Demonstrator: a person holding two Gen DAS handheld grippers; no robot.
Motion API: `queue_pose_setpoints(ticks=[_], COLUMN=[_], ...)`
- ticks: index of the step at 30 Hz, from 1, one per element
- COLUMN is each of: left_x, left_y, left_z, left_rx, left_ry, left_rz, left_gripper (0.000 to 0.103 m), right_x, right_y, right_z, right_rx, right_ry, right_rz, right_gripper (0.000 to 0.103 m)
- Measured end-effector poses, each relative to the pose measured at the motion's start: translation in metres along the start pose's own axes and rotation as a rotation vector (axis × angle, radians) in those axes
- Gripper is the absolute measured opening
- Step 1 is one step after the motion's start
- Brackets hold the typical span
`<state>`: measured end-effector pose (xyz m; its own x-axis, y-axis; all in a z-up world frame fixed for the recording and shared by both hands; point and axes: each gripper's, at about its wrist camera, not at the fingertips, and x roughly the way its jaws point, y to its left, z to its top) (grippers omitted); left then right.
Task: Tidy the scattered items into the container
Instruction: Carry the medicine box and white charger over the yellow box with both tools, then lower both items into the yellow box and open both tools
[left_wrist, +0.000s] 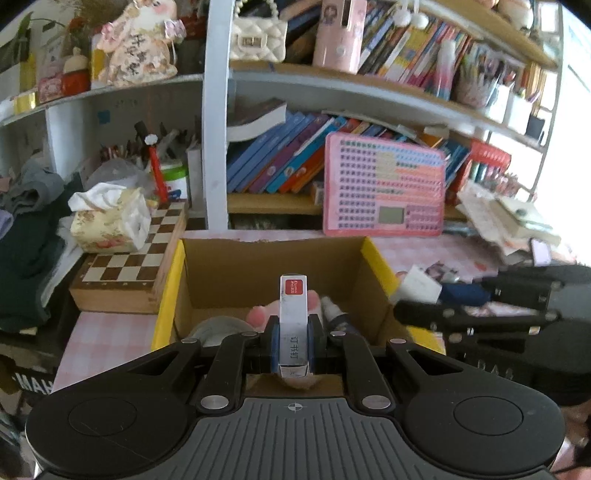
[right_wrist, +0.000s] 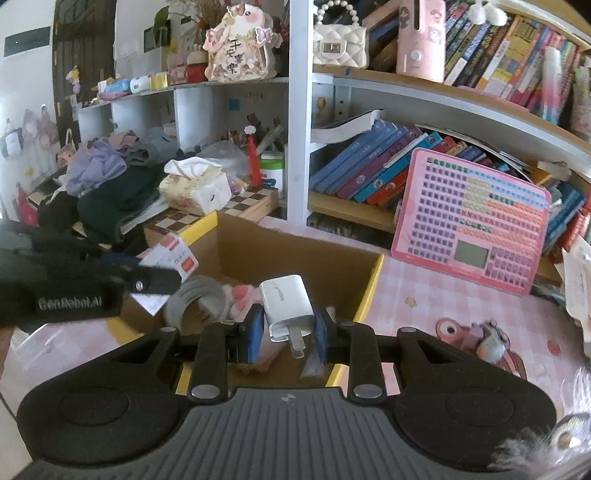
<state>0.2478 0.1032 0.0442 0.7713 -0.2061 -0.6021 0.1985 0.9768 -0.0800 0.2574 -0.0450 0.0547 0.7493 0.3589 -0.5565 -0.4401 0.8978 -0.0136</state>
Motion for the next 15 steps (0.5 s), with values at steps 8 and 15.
queue_pose_setpoints(ticks=[8, 15], left_x=[0.051, 0.082], left_y=[-0.003, -0.011], left_z=[0.004, -0.012], left_rx=[0.007, 0.01], left_ry=[0.12, 0.235], left_rz=[0.003, -0.033], left_gripper=[0.013, 0.013], right_x=[0.054, 0.09], right_y=[-0.02, -0.031], right_z=[0.021, 0.021], right_rx=[-0.062, -0.072], right_ry=[0.054, 0.143], right_rz=[0.009, 0.024], right_gripper=[0.027, 0.027])
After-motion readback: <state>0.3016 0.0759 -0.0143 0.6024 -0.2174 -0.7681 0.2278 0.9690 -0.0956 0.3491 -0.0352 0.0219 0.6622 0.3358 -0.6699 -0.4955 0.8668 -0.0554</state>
